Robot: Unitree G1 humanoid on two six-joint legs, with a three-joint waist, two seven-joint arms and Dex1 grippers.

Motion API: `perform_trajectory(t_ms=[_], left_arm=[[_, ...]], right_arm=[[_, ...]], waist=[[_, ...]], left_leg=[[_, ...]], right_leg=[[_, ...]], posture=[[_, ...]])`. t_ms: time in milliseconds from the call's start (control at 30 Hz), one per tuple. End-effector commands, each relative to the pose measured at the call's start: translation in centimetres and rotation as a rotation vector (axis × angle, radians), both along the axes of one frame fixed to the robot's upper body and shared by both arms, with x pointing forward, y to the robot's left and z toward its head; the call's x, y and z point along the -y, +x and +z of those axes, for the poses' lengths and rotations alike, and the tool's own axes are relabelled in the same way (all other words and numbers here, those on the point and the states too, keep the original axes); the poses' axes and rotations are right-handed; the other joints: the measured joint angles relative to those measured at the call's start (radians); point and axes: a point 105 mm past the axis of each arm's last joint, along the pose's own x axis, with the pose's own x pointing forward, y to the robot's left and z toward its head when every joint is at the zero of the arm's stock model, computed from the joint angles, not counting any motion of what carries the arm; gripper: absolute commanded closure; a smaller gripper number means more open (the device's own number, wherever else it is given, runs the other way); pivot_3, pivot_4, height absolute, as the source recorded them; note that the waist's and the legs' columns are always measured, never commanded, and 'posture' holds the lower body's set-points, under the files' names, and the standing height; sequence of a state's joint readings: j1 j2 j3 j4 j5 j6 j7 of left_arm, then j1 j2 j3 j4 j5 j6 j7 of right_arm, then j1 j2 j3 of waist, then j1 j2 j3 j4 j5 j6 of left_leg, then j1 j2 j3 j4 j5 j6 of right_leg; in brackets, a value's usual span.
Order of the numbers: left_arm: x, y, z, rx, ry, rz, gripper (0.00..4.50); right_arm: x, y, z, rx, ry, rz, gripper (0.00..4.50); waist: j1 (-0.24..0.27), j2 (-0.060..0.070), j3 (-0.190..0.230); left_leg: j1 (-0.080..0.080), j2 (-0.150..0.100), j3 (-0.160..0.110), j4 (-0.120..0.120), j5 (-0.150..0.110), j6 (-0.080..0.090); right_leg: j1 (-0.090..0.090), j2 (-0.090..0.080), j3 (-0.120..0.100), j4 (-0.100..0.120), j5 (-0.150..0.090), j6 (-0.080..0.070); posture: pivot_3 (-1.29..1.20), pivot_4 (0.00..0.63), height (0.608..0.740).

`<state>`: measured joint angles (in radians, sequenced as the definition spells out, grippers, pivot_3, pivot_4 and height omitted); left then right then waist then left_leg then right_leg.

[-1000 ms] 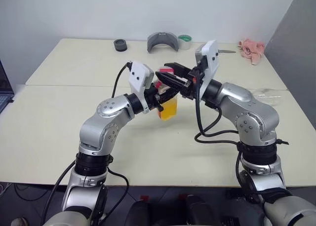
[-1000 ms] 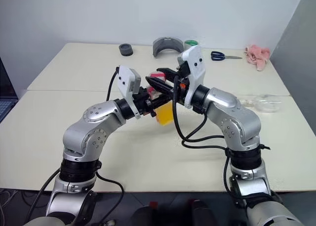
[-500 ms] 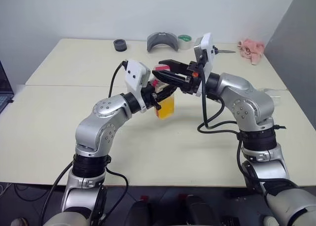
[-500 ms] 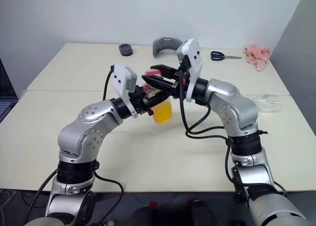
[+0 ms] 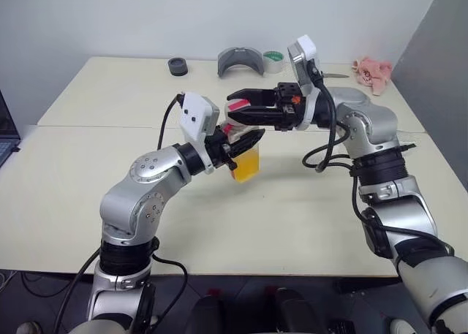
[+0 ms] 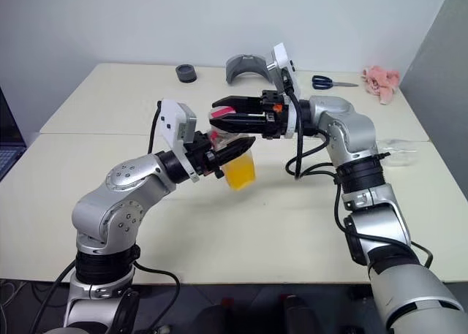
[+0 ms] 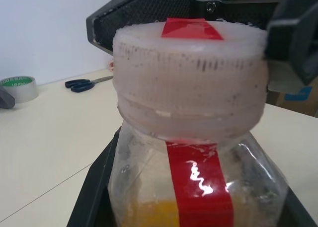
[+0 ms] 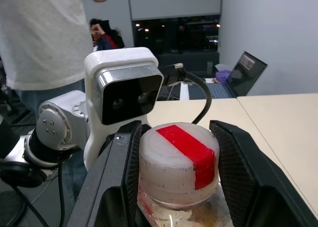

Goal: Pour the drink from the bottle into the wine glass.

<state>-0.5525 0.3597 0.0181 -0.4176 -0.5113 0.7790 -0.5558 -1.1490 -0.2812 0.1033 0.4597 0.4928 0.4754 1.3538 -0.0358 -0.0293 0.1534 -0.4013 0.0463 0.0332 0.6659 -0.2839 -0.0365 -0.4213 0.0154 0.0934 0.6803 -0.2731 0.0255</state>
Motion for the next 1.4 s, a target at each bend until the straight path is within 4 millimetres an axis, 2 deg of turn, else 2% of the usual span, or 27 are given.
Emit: perform_trajectory(t_ms=[33,267,533,667,800,1067,1200,1267,1400], left_arm=[[1.7,-1.8,1.2,0.050,-0.010,-0.103,2.66],[1.7,-1.9,1.1,0.046,-0.006,-0.104,2.66],[1.7,-1.8,1.0,0.042,-0.007,-0.106,2.66],[1.6,-1.7,1.0,0.039,-0.010,-0.106,2.66],[1.4,-1.4,0.9,0.036,-0.013,-0.092,2.66],[0.1,1.1,0.9,0.064,0.006,0.032,2.66],[0.1,1.6,0.9,0.072,0.011,0.031,2.66],[0.1,1.7,1.0,0.075,0.014,0.027,2.66],[0.2,1.8,1.0,0.078,0.018,0.019,2.66]], right_arm=[[-1.7,-1.0,0.4,0.103,-0.038,0.108,2.65],[-1.3,0.3,-0.1,0.102,-0.086,0.094,2.65],[1.7,1.3,0.3,0.061,-0.088,-0.014,0.01],[3.5,0.8,0.5,0.045,-0.085,-0.077,0.01],[4.3,-0.5,0.6,0.026,-0.070,-0.117,0.01],[2.5,-3.9,-0.2,0.014,0.095,-0.448,0.01],[1.8,-3.3,-0.6,-0.032,0.151,-0.645,0.01],[1.6,-3.2,-0.4,-0.057,0.186,-0.691,0.01],[1.7,-2.2,-0.1,-0.020,0.201,-0.833,0.01]], waist=[[0.000,0.000,0.000],[0.002,0.000,0.000],[0.003,0.000,0.000],[0.004,0.000,0.000],[0.003,0.000,0.000],[0.000,0.001,0.001],[0.001,0.001,0.001],[0.002,0.001,0.001],[0.003,0.001,0.001]], left_leg=[[0.000,0.000,0.000,0.000,0.000,0.000],[0.000,0.000,0.000,0.000,0.000,0.000],[0.000,0.000,0.000,0.000,0.000,0.000],[0.000,0.000,-0.001,0.000,0.000,0.000],[0.000,0.000,0.000,0.000,0.000,0.000],[0.000,0.001,-0.001,0.000,0.000,0.000],[0.000,0.000,-0.001,0.000,0.000,-0.001],[0.000,0.000,-0.001,0.000,0.000,-0.001],[0.000,-0.001,-0.001,0.000,0.001,-0.001]], right_leg=[[0.000,0.000,0.000,0.000,0.000,0.000],[0.000,-0.001,0.000,0.000,0.000,0.000],[0.000,-0.002,-0.001,0.000,0.000,0.000],[0.000,-0.002,-0.001,0.000,0.000,0.000],[0.000,-0.002,0.000,0.000,0.000,0.000],[0.000,0.000,0.001,0.001,0.000,0.000],[0.000,0.000,0.001,0.001,0.000,0.000],[0.000,0.000,0.001,0.001,0.000,0.000],[0.000,0.000,0.000,0.000,0.000,0.000]], posture=[[0.00,0.150,0.740],[0.00,0.150,0.740],[0.00,0.150,0.740],[0.00,0.150,0.740],[0.00,0.150,0.740],[0.00,0.150,0.740],[0.00,0.150,0.740],[0.00,0.150,0.740],[0.00,0.150,0.740]])
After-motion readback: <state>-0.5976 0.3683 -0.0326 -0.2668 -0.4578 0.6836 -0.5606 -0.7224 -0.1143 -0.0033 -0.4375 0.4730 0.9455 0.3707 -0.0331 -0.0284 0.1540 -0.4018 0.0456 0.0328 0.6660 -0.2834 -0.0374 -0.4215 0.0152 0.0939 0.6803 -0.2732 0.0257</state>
